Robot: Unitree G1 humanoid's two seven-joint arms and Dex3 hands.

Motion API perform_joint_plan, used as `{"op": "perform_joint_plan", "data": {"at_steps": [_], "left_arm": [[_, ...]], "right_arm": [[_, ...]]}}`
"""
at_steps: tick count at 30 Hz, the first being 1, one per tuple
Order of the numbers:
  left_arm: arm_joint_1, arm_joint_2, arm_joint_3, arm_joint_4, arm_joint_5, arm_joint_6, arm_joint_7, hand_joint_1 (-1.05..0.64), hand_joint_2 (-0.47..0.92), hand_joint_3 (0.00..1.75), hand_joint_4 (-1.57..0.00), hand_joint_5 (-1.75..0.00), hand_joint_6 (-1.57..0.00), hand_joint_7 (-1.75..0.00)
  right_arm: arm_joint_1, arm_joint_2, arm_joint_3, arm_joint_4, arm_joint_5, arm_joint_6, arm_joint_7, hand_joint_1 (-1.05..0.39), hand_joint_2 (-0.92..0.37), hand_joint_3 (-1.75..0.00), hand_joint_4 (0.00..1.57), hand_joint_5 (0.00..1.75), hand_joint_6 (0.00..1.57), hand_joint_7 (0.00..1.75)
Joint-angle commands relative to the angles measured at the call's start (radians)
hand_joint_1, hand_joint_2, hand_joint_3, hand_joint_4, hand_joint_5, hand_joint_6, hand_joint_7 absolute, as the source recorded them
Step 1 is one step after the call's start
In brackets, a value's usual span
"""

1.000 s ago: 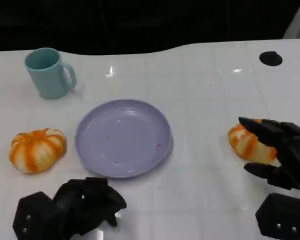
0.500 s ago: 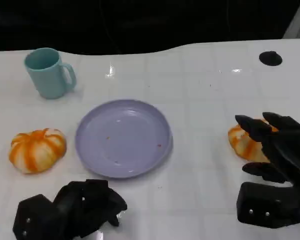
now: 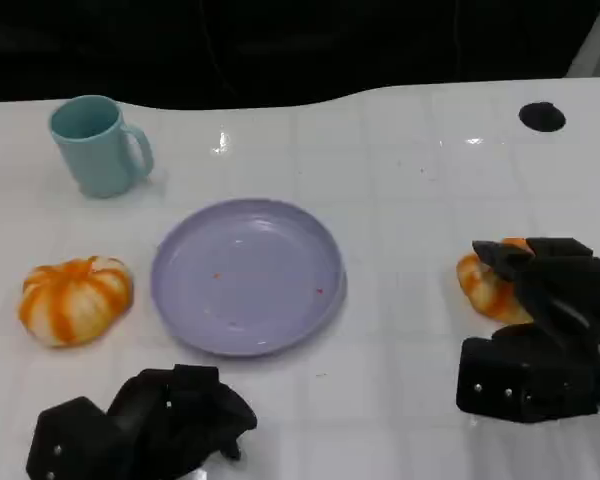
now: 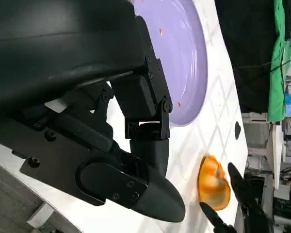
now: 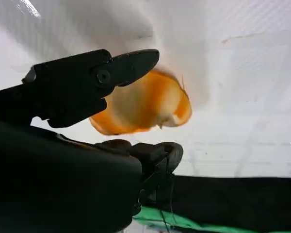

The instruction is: Grasp the bread from the table and place it into the plate.

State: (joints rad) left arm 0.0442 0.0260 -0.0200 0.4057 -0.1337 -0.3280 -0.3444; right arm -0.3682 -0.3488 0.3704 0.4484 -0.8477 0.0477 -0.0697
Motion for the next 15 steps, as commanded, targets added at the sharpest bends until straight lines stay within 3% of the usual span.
{"op": "perform_joint_plan", "data": {"at_steps": [1, 7, 8, 11, 12, 13, 15], "left_arm": [[0.012, 0.012, 0.006, -0.005, 0.006, 0.003, 0.005, -1.05, 0.85, 0.01, -0.87, -1.52, -1.31, -0.76], [0.015, 0.013, 0.005, -0.008, 0.008, 0.005, 0.006, -1.05, 0.85, 0.01, -0.88, -1.52, -1.31, -0.76], [0.015, 0.013, 0.004, -0.01, 0.009, 0.006, 0.007, -1.05, 0.85, 0.01, -0.88, -1.52, -1.31, -0.76], [0.015, 0.013, 0.004, -0.009, 0.009, 0.005, 0.007, -1.05, 0.85, 0.01, -0.88, -1.52, -1.31, -0.76], [0.015, 0.013, 0.004, -0.009, 0.01, 0.005, 0.008, -1.05, 0.85, 0.01, -0.88, -1.52, -1.31, -0.77], [0.015, 0.013, 0.004, -0.009, 0.011, 0.005, 0.008, -1.05, 0.85, 0.01, -0.88, -1.52, -1.31, -0.77], [0.013, 0.013, 0.004, -0.004, 0.012, -0.001, 0.007, -1.05, 0.86, 0.01, -0.88, -1.52, -1.31, -0.77]], "right_arm": [[-0.047, 0.002, 0.007, 0.077, 0.016, 0.017, -0.013, -0.36, -0.87, 0.0, 0.11, 0.19, 0.26, 0.0], [-0.076, -0.004, 0.022, 0.14, 0.022, 0.028, -0.019, -0.38, -0.88, -0.01, 0.13, 0.17, 0.27, 0.01], [-0.078, -0.008, 0.024, 0.15, 0.024, 0.017, -0.029, -0.37, -0.89, -0.01, 0.2, 0.19, 0.33, 0.04], [-0.078, -0.002, -0.007, 0.181, 0.082, -0.057, -0.082, -0.24, -0.9, 0.0, 0.6, 0.17, 0.59, 0.05], [-0.078, 0.0, -0.018, 0.197, 0.103, -0.095, -0.116, -0.15, -0.91, -0.02, 0.9, 0.27, 0.8, 0.11], [-0.079, 0.0, -0.023, 0.213, 0.116, -0.126, -0.144, -0.09, -0.92, -0.04, 0.97, 0.61, 0.98, 0.12], [-0.086, -0.008, -0.015, 0.249, 0.116, -0.188, -0.207, -0.04, -0.92, -0.05, 0.94, 1.37, 1.25, 0.21]]}}
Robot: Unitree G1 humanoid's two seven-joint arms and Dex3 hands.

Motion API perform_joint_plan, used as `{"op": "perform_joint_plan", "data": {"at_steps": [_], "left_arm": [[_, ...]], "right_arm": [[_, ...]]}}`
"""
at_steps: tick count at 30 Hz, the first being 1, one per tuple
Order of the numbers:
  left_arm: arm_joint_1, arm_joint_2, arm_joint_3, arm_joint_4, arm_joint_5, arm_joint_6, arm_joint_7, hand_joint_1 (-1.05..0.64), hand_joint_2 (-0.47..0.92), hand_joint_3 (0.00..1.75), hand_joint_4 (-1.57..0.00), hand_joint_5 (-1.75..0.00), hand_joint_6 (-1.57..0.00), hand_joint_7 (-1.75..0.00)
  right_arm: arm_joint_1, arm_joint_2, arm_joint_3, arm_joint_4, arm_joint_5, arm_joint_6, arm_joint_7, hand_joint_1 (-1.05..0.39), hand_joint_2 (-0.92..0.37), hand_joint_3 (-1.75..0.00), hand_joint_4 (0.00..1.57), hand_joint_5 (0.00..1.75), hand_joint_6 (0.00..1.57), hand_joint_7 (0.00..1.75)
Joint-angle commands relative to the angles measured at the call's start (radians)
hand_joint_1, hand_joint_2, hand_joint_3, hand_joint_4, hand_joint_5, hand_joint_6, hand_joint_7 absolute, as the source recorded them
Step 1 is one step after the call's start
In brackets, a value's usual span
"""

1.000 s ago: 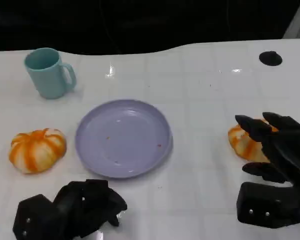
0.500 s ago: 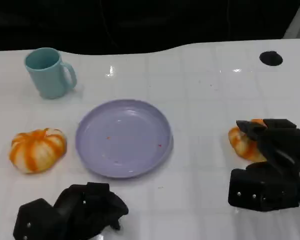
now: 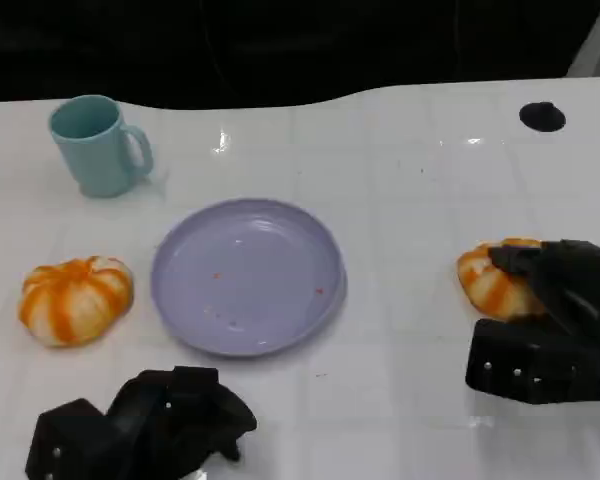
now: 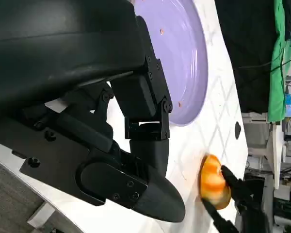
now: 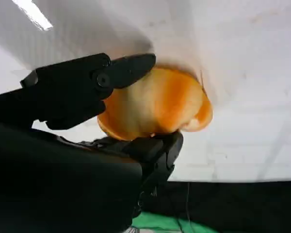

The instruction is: Grasp the bread from the table and place it into the plate.

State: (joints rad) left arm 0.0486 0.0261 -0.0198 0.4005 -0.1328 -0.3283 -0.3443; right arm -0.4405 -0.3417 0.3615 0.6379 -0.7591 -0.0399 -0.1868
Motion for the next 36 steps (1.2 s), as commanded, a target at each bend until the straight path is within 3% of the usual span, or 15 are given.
{"op": "perform_joint_plan", "data": {"at_steps": [1, 3, 6, 10, 17, 21, 24, 25, 36], "left_arm": [[0.008, 0.013, 0.004, 0.003, 0.012, -0.004, 0.007, -1.05, 0.86, 0.01, -0.88, -1.52, -1.3, -0.77], [0.008, 0.013, 0.003, 0.004, 0.013, -0.005, 0.008, -1.05, 0.86, 0.01, -0.88, -1.52, -1.3, -0.77], [0.006, 0.011, 0.003, 0.005, 0.012, -0.002, 0.008, -1.05, 0.86, 0.01, -0.88, -1.52, -1.3, -0.77], [0.005, 0.011, 0.003, 0.007, 0.017, -0.004, 0.01, -1.05, 0.86, 0.01, -0.88, -1.52, -1.29, -0.77], [-0.001, 0.009, 0.005, 0.012, 0.015, 0.0, 0.009, -1.05, 0.85, 0.0, -0.88, -1.51, -1.3, -0.77], [-0.001, 0.008, 0.005, 0.013, 0.011, 0.001, 0.006, -1.05, 0.85, 0.0, -0.88, -1.51, -1.3, -0.77], [0.001, 0.008, 0.004, 0.008, 0.014, 0.01, 0.01, -1.05, 0.85, 0.0, -0.88, -1.51, -1.3, -0.76], [0.001, 0.008, 0.003, 0.005, 0.017, 0.013, 0.013, -1.05, 0.85, 0.0, -0.88, -1.51, -1.3, -0.76], [-0.008, 0.007, 0.003, 0.019, 0.018, 0.004, 0.013, -1.05, 0.85, 0.0, -0.88, -1.51, -1.29, -0.76]], "right_arm": [[-0.019, -0.018, 0.001, 0.074, 0.02, -0.115, -0.115, -0.04, -0.92, -0.05, 0.92, 1.54, 1.25, 0.36], [-0.027, -0.019, 0.007, 0.096, 0.013, -0.131, -0.144, -0.05, -0.91, -0.05, 0.86, 1.7, 1.01, 0.91], [-0.037, -0.014, 0.01, 0.126, 0.016, -0.155, -0.193, -0.04, -0.91, -0.07, 0.84, 1.74, 0.84, 1.28], [-0.043, -0.009, 0.01, 0.141, 0.017, -0.164, -0.227, -0.04, -0.9, -0.13, 0.85, 1.75, 0.72, 1.55], [-0.041, 0.006, 0.004, 0.134, 0.024, -0.184, -0.303, -0.02, -0.87, -0.15, 0.87, 1.75, 0.74, 1.54], [-0.039, 0.018, 0.004, 0.14, 0.026, -0.227, -0.368, 0.02, -0.84, -0.18, 0.89, 1.75, 0.72, 1.66], [-0.033, 0.026, -0.002, 0.124, 0.037, -0.258, -0.39, 0.02, -0.53, -0.79, 0.93, 1.75, 0.78, 1.63], [-0.031, 0.029, -0.004, 0.116, 0.041, -0.265, -0.391, 0.02, -0.48, -0.88, 0.93, 1.75, 0.78, 1.63], [0.001, 0.086, -0.012, -0.1, 0.137, -0.313, -0.255, 0.07, -0.32, -1.23, 0.96, 1.75, 0.81, 1.59]]}}
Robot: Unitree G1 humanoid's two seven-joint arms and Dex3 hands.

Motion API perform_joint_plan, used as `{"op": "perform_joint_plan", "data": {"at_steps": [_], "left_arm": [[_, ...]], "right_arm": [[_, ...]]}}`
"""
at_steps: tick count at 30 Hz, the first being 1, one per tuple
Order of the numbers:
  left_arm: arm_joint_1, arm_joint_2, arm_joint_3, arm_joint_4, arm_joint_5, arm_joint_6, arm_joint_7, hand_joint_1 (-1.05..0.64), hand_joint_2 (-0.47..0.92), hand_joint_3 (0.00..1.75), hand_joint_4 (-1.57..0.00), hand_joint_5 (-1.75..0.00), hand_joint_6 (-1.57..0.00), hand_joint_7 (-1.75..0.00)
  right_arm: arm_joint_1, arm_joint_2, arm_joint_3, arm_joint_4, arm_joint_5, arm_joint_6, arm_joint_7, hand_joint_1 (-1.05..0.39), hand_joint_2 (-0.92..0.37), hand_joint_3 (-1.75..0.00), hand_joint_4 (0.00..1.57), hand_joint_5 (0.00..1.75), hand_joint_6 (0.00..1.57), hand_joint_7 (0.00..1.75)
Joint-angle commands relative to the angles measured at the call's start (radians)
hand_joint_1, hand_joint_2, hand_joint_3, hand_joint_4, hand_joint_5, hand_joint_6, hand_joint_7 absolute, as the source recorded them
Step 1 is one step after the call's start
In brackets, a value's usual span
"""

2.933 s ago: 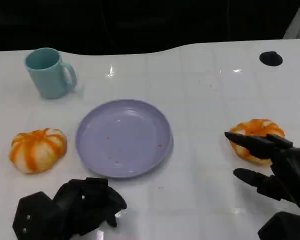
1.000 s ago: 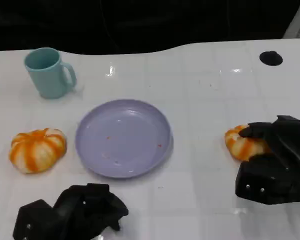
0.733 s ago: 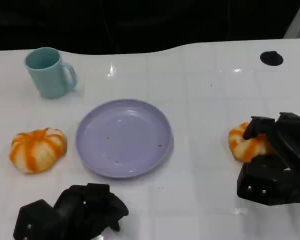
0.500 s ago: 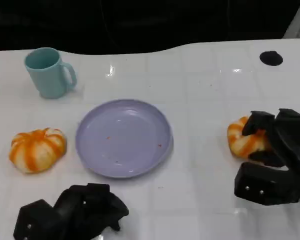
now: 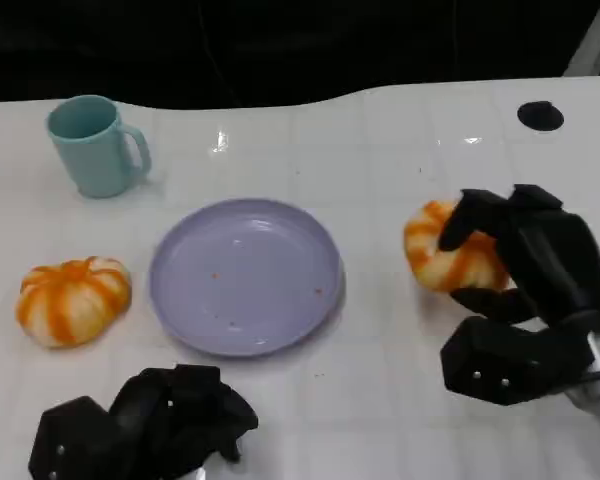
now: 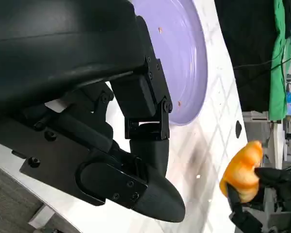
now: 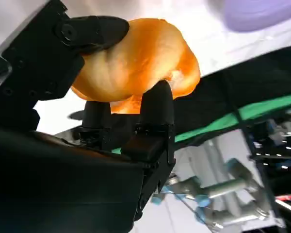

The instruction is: Grasp the bread from the table and place it into the plate.

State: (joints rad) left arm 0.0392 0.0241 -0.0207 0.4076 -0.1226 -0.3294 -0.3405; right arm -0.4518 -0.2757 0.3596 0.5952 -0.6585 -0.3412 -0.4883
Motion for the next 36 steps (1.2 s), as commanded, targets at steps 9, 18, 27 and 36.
{"op": "perform_joint_plan", "data": {"at_steps": [9, 18, 27, 36], "left_arm": [[-0.007, 0.012, 0.001, 0.036, 0.013, -0.012, 0.004, -1.05, 0.86, 0.01, -0.89, -1.51, -1.29, -0.76], [-0.01, 0.011, -0.006, 0.046, 0.012, -0.02, 0.002, -1.05, 0.85, 0.0, -0.9, -1.5, -1.3, -0.76], [-0.009, 0.011, -0.015, 0.04, 0.009, -0.011, -0.003, -1.05, 0.84, 0.0, -0.91, -1.49, -1.29, -0.74], [-0.003, 0.008, -0.018, 0.037, 0.004, -0.011, -0.005, -1.05, 0.84, 0.0, -0.9, -1.5, -1.3, -0.72]], "right_arm": [[-0.059, 0.126, 0.031, -0.002, 0.02, -0.067, 0.053, 0.05, -0.2, -1.43, 1.0, 1.75, 0.83, 1.63], [-0.171, 0.229, 0.095, 0.174, -0.019, -0.103, 0.005, -0.03, -0.23, -1.4, 0.97, 1.75, 0.77, 1.67], [-0.279, 0.334, 0.126, 0.417, -0.017, -0.153, -0.058, -0.08, -0.35, -1.25, 0.9, 1.75, 0.75, 1.61], [-0.311, 0.38, 0.107, 0.506, 0.06, -0.207, 0.063, -0.14, -0.53, -0.78, 0.6, 0.91, 0.72, 0.26]]}}
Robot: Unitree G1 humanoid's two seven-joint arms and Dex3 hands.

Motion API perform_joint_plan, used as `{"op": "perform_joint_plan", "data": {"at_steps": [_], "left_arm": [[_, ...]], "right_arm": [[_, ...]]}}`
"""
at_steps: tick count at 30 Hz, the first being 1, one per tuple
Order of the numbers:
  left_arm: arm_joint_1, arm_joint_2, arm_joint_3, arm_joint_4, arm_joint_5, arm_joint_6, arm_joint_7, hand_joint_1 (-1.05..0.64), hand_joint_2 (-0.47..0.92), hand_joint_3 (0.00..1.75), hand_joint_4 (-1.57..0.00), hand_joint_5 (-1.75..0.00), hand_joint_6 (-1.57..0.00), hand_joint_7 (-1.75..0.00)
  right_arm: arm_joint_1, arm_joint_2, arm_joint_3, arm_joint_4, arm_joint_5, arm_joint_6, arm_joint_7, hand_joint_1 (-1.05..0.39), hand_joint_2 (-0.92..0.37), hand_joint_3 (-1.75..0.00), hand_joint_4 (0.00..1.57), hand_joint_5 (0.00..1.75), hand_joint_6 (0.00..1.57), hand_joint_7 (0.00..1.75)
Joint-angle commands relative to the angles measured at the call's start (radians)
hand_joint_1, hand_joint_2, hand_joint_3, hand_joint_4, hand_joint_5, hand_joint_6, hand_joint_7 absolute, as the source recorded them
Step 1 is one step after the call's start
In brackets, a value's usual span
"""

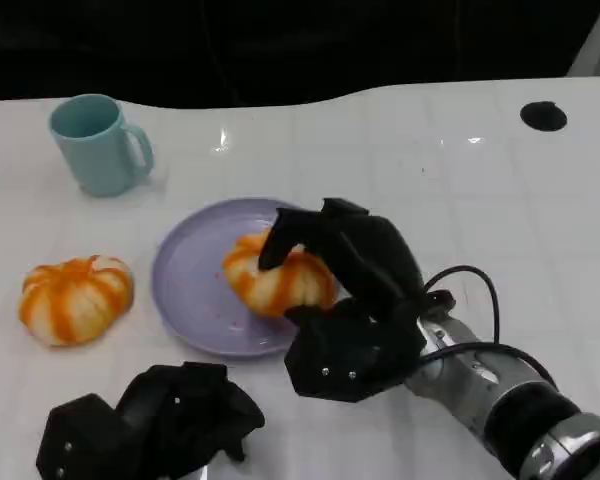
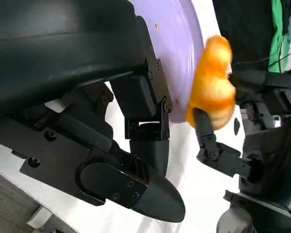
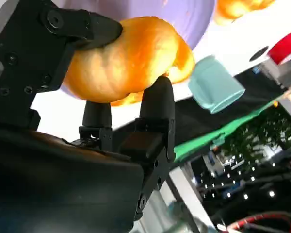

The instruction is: Grasp the bread from the table and place it into the plate.

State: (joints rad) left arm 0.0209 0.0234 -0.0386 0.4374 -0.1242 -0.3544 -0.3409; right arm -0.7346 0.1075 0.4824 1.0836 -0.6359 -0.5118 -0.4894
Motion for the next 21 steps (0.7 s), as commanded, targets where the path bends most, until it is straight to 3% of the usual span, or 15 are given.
{"op": "perform_joint_plan", "data": {"at_steps": [1, 3, 5, 6, 8, 13, 21], "left_arm": [[0.015, 0.009, -0.001, 0.006, 0.005, 0.016, -0.004, -1.05, 0.84, 0.0, -0.9, -1.5, -1.3, -0.72], [0.016, 0.01, -0.002, 0.003, 0.008, 0.02, -0.002, -1.05, 0.84, 0.0, -0.9, -1.5, -1.3, -0.72], [0.016, 0.011, -0.002, 0.001, 0.008, 0.021, -0.003, -1.05, 0.84, 0.0, -0.9, -1.5, -1.3, -0.72], [0.017, 0.01, -0.002, 0.0, 0.007, 0.021, -0.003, -1.05, 0.84, 0.0, -0.9, -1.5, -1.3, -0.72], [0.018, 0.01, -0.003, -0.002, 0.008, 0.022, -0.002, -1.05, 0.84, 0.0, -0.9, -1.51, -1.3, -0.72], [0.018, 0.01, -0.003, -0.004, 0.011, 0.023, 0.002, -1.05, 0.84, 0.0, -0.9, -1.51, -1.3, -0.71], [0.015, 0.014, 0.0, -0.004, 0.01, 0.028, 0.001, -1.05, 0.84, 0.0, -0.9, -1.5, -1.31, -0.71]], "right_arm": [[-0.029, -0.006, -0.013, 0.017, 0.04, -0.038, 0.082, -0.17, -0.53, -0.77, 0.43, 0.75, 0.62, 0.16], [-0.032, -0.016, 0.0, 0.01, 0.036, -0.026, 0.134, -0.23, -0.56, -0.71, 0.24, 0.58, 0.49, 0.05], [-0.031, -0.026, 0.014, -0.005, 0.021, 0.002, 0.175, -0.31, -0.72, -0.45, 0.07, 0.48, 0.35, 0.02], [-0.027, -0.031, 0.018, -0.017, 0.016, 0.014, 0.191, -0.39, -0.83, -0.26, 0.03, 0.35, 0.28, 0.01], [-0.015, -0.038, 0.018, -0.038, 0.021, 0.022, 0.217, -0.47, -0.9, -0.14, 0.01, 0.22, 0.22, 0.0], [0.021, -0.071, 0.013, -0.104, 0.032, 0.018, 0.265, -0.56, -0.92, -0.18, 0.0, 0.18, 0.18, 0.0], [0.121, -0.151, -0.009, -0.288, 0.052, 0.006, 0.326, -0.57, -0.92, -0.19, 0.0, 0.3, 0.21, 0.02]]}}
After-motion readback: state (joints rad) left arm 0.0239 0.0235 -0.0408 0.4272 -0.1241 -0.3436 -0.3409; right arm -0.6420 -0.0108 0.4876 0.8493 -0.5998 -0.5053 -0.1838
